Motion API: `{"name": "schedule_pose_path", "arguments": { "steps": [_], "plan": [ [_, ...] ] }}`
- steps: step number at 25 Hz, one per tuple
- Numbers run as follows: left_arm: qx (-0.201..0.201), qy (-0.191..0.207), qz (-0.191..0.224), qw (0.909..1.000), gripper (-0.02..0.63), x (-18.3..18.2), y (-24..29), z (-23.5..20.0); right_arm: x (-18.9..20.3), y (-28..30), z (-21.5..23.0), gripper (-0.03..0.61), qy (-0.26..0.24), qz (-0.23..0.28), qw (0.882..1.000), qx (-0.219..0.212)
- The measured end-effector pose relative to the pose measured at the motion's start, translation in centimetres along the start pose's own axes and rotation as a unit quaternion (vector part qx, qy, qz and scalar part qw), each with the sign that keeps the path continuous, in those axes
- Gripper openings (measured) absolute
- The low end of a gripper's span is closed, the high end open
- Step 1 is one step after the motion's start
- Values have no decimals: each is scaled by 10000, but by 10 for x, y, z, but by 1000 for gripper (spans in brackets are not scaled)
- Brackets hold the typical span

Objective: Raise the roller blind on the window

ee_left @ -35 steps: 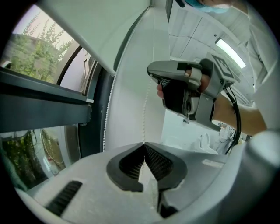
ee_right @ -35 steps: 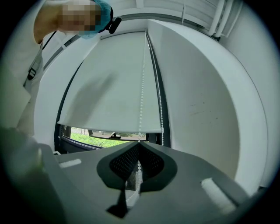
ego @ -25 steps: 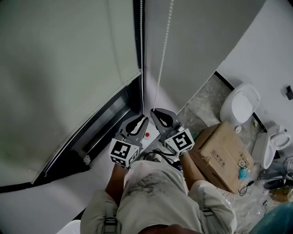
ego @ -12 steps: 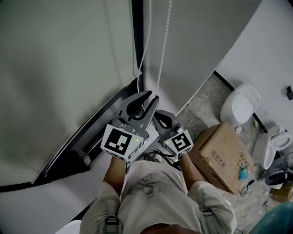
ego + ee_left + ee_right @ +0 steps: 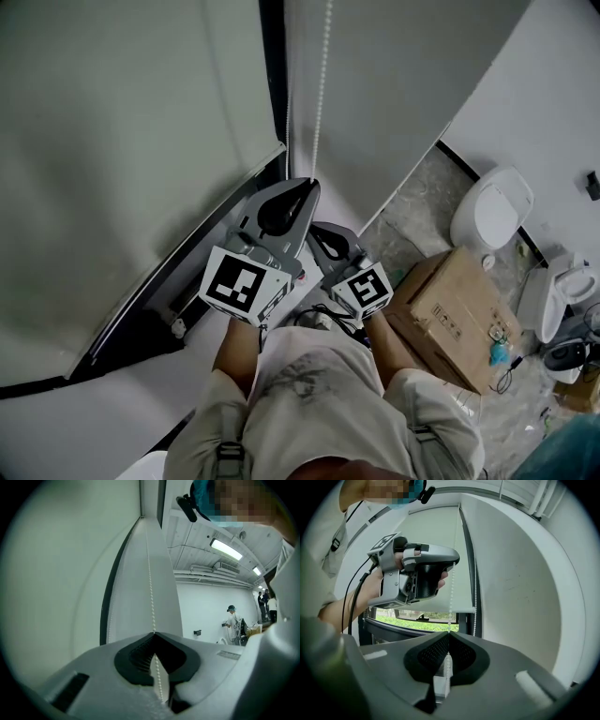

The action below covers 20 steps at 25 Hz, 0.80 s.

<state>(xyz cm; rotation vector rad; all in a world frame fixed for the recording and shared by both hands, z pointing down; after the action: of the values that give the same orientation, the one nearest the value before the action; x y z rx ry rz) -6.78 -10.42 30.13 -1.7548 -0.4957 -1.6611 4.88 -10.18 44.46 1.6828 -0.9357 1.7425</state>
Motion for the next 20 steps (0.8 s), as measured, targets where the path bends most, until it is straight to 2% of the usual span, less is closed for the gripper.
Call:
{"name": "schedule_pose_path", "arguments": {
  "steps": [3, 9, 20],
  "plan": [
    [-25, -65, 38, 10000, 6, 2, -3, -1, 0, 3, -1, 9, -96, 114, 9999, -44],
    [-93, -110, -174, 9997, 6, 21, -7, 0, 18, 0, -4, 9, 58, -265, 9996, -6],
    [-137, -314, -461, 9983, 6, 63, -13, 1, 60, -10, -2, 10, 281, -586, 9979, 18]
  ]
}}
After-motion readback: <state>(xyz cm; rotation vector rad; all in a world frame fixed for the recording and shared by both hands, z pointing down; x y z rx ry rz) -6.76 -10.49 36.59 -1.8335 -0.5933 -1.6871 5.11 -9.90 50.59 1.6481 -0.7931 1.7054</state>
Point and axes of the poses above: the fingertips, and each gripper's own axes: y forward along the fingers, z to its right, x out of its underside, the point moved 9 cm from there along -y, backward along the fingers, and after that the axes turned 6 degrees about z, right-handed, at the moved point
